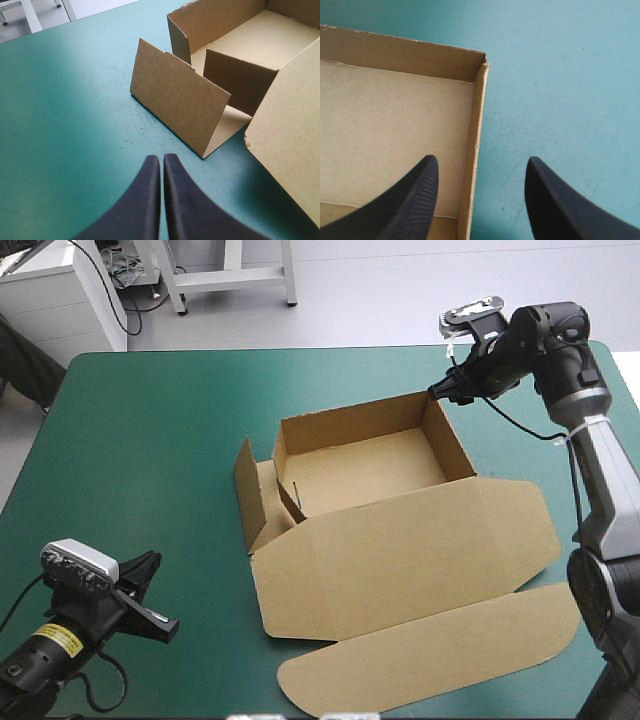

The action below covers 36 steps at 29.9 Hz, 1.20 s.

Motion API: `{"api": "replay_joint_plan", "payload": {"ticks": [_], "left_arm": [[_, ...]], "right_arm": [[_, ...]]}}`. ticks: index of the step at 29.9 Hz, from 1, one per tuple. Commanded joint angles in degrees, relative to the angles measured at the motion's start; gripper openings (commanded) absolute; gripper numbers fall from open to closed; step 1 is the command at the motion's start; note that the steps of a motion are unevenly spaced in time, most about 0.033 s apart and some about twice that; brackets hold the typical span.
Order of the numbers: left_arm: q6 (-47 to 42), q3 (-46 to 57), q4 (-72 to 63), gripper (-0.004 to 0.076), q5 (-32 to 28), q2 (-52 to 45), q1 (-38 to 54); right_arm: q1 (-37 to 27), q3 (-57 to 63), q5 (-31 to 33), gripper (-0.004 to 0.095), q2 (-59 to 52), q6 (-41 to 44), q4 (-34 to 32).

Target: Fold the box

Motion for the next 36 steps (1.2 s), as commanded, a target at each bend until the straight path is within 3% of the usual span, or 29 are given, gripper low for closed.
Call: {"api": "replay_joint_plan", "payload": {"ticks": [1,11,19,23,26,31,36], "left_arm": [[0.13,-1.69,-0.63,0.0007,-3.01,0.29,0.02],[0.13,-1.69,-1.41,0.002,-2.81,0.29,0.02],[0.13,-1.69,-1.41,0.0126,-2.81,0.29,0.02],[0.13,-1.69,-1.18,0.0134,-2.58,0.29,0.02],[0.13,-1.69,-1.04,0.0134,-2.58,0.29,0.02],[0.13,-1.69,-1.04,0.0133,-2.58,0.29,0.02],[0.13,-1.69,-1.04,0.0134,-2.58,0.29,0.02]], "right_arm": [[-0.05,-1.56,0.61,0.0493,-2.41,-0.07,-0.45],[-0.05,-1.46,0.61,0.0493,5.7,-0.35,0.83],[-0.05,-1.46,0.61,0.0492,13.13,-0.07,1.22],[-0.05,-1.46,0.61,0.0472,15.1,0.19,1.34],[-0.05,-1.46,0.61,0.0379,15.34,0.67,1.22],[-0.05,-1.46,0.61,-0.0014,14.81,1.49,0.46],[-0.05,-1.57,0.61,-0.002,11.63,1.71,-1.03]]}}
